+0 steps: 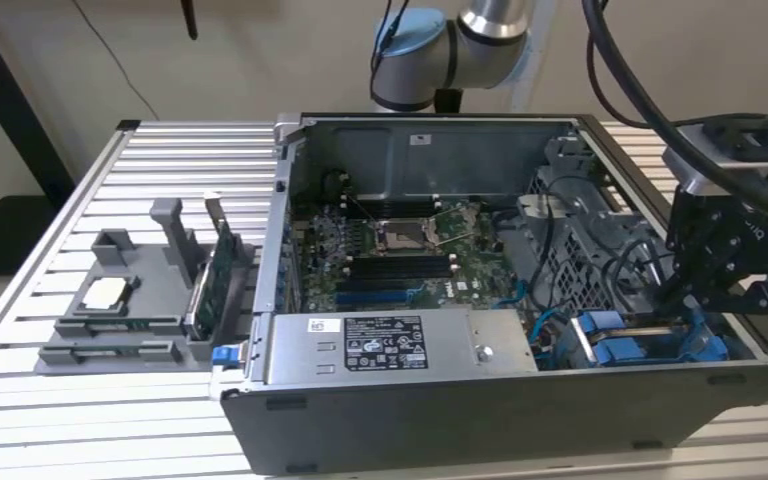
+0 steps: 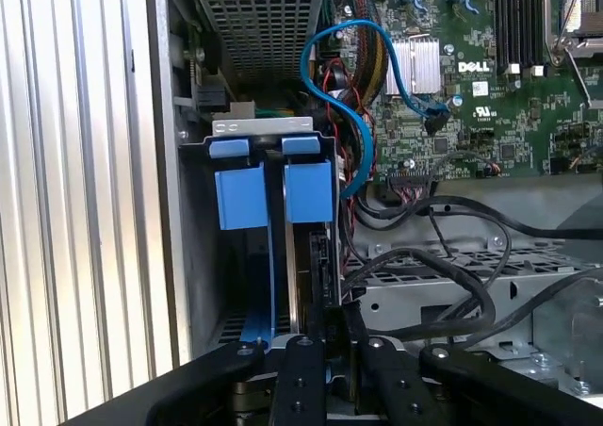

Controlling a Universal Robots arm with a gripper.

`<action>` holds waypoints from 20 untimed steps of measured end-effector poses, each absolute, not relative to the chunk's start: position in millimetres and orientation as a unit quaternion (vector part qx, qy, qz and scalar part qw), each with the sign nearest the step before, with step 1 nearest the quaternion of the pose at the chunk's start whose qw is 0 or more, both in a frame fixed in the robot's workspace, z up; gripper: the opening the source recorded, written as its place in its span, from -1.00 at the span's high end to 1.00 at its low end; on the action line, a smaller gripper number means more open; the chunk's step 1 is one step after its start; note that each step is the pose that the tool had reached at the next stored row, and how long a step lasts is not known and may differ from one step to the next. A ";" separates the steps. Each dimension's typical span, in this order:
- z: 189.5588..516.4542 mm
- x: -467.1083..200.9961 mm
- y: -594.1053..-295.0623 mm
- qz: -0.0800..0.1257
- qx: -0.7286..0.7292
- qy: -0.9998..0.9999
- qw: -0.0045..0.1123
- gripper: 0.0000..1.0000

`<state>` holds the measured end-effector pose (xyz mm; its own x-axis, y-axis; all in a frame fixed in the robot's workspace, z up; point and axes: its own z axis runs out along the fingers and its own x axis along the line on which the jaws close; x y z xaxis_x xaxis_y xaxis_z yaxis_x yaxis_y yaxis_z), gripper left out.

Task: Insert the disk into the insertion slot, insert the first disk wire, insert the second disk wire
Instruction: 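Insert the first disk wire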

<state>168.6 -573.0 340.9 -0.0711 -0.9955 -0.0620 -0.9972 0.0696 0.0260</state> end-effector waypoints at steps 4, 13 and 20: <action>340.6 168.6 -573.0 0.031 -0.681 0.732 0.014 0.62; 340.0 168.6 -574.1 0.032 -0.679 0.733 0.013 0.62; 340.0 168.6 -577.4 0.032 -0.679 0.733 0.012 0.62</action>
<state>168.6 -577.4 340.0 -0.0772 -0.9951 -0.0615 -0.9967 0.0755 0.0301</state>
